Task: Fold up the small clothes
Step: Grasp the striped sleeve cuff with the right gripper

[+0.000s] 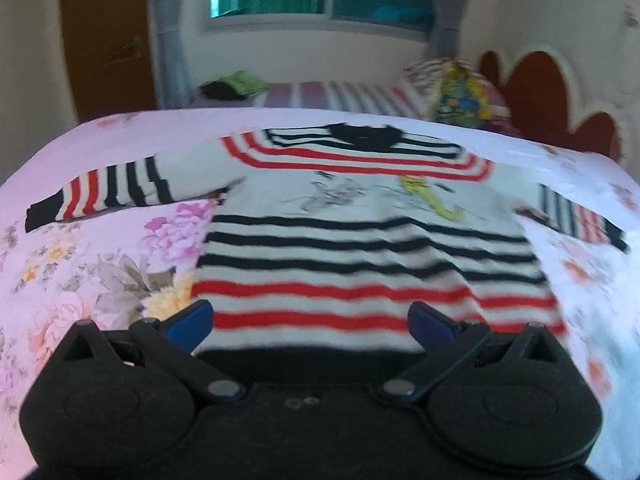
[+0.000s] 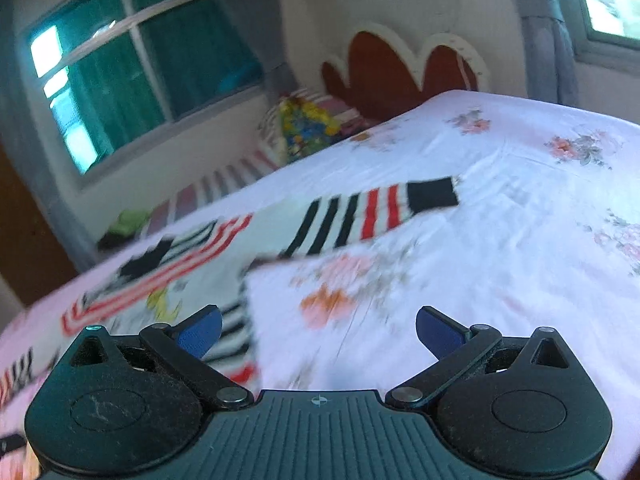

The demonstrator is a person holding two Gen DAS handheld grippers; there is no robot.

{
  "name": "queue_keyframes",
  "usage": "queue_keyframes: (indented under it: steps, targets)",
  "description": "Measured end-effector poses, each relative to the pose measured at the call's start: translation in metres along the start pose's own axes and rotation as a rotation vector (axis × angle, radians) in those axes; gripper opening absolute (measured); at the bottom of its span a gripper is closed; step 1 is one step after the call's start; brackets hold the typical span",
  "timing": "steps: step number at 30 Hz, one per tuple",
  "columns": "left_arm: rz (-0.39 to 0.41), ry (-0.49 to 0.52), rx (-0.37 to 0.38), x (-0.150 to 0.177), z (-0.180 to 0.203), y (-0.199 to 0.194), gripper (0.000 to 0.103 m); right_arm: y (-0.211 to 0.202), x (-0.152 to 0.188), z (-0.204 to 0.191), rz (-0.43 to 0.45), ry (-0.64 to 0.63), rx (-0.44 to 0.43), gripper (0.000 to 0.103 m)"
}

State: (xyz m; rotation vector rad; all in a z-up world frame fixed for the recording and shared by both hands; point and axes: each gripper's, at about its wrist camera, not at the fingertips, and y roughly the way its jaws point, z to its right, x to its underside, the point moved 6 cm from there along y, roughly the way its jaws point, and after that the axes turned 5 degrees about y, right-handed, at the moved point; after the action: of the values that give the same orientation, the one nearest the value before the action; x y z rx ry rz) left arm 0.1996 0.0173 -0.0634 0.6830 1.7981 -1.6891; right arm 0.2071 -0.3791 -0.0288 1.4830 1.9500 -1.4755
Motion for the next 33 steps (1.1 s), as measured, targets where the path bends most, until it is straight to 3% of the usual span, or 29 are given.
queue_keyframes:
  steps: [1, 2, 3, 4, 6, 10, 13, 16, 18, 19, 20, 21, 24, 28, 29, 33]
  targets:
    - [-0.021, -0.013, 0.004, -0.006, -0.002, 0.012, 0.102, 0.012, -0.008, 0.005, 0.008, 0.012, 0.005, 0.102]
    - [-0.044, -0.027, 0.016, -0.009, -0.004, 0.023, 0.102, 0.026, -0.019, 0.012, 0.019, 0.026, 0.013, 0.095]
    - [-0.068, -0.051, 0.027, -0.012, -0.005, 0.035, 0.102, 0.043, -0.027, 0.019, 0.014, 0.039, 0.02, 0.074]
    - [-0.081, -0.087, 0.044, -0.015, -0.006, 0.047, 0.102, 0.062, -0.036, 0.026, 0.002, 0.057, 0.029, 0.067]
    - [-0.084, -0.137, 0.026, -0.021, -0.006, 0.062, 0.102, 0.092, -0.049, 0.042, -0.005, 0.092, 0.048, 0.066]
    - [0.001, -0.219, -0.033, -0.045, -0.006, 0.082, 0.101, 0.14, -0.067, 0.073, 0.014, 0.147, 0.076, 0.066]
    - [-0.008, -0.172, -0.11, -0.064, -0.003, 0.101, 0.101, 0.18, -0.075, 0.102, -0.011, 0.23, 0.093, 0.066]
    - [-0.03, -0.164, -0.078, -0.078, -0.001, 0.119, 0.099, 0.207, -0.078, 0.129, -0.025, 0.327, 0.106, 0.066]
    - [-0.033, -0.17, -0.066, -0.083, -0.001, 0.126, 0.089, 0.214, -0.079, 0.143, -0.014, 0.39, 0.109, 0.051]
    - [-0.04, -0.169, -0.075, -0.084, -0.002, 0.13, 0.079, 0.214, -0.08, 0.146, -0.009, 0.395, 0.11, 0.047]
    - [-0.055, -0.169, -0.073, -0.084, -0.001, 0.135, 0.08, 0.215, -0.081, 0.15, -0.006, 0.402, 0.115, 0.035]
    - [-0.067, -0.17, -0.065, -0.083, -0.001, 0.139, 0.081, 0.216, -0.082, 0.155, -0.005, 0.421, 0.11, 0.03]
    - [-0.088, -0.178, -0.09, -0.08, -0.003, 0.148, 0.093, 0.216, -0.083, 0.163, 0.0, 0.463, 0.071, 0.03]
    - [-0.11, -0.166, -0.108, -0.076, -0.01, 0.155, 0.097, 0.219, -0.089, 0.157, -0.012, 0.409, 0.078, 0.026]
    - [-0.112, -0.163, -0.112, -0.076, -0.013, 0.156, 0.097, 0.22, -0.089, 0.153, -0.025, 0.382, 0.086, 0.005]
    - [-0.133, -0.179, -0.103, -0.076, -0.03, 0.163, 0.098, 0.213, -0.095, 0.115, 0.004, 0.284, 0.064, 0.005]
